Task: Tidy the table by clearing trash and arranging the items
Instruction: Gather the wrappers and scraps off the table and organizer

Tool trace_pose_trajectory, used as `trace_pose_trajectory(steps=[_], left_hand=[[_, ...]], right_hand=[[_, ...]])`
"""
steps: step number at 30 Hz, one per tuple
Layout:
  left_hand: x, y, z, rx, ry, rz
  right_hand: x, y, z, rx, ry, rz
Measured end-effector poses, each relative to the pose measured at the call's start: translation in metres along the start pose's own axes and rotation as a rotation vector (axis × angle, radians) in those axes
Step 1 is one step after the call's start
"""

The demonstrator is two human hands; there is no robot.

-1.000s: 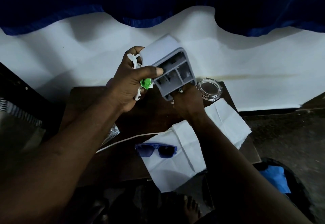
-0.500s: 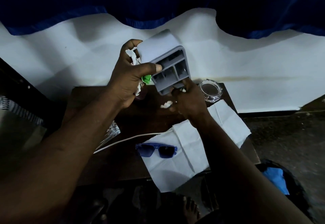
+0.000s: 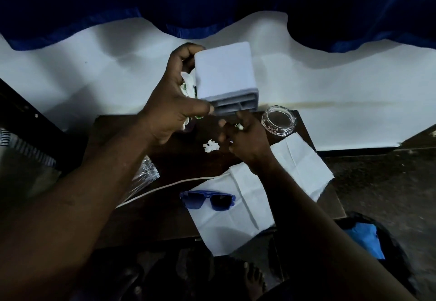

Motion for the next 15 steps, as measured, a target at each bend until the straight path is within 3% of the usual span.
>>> trace_pose_trajectory(steps=[2, 5, 12, 15], left_hand=[[0.0, 0.009, -0.003, -0.126, -0.094, -0.064], [0.003, 0.014, -0.003, -0.219, -0.11, -0.111], [0.014, 0.005, -0.002, -0.358, -0.166, -0.036], [0.018, 0.005, 0.001, -0.404, -0.162, -0.032]], right_hand=[[0.001, 0.0, -0.001, -0.076, -0.014, 0.004], [0.001, 0.0, 0.005, -0.223, 0.002, -0.003], [-0.009, 0.023, 0.03, 0.305, 0.061, -0.097], [-0.011, 0.032, 0.032, 0.385, 0.024, -0.094]])
Point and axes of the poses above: each hand's wrist, its own x-axis away from the middle knuckle, its own z-axis out of the back of the hand, y = z × x, the point moved 5 cm from there along -x, towards the middle knuckle, and after that the axes turned 14 degrees about x, right-handed, at the moved point
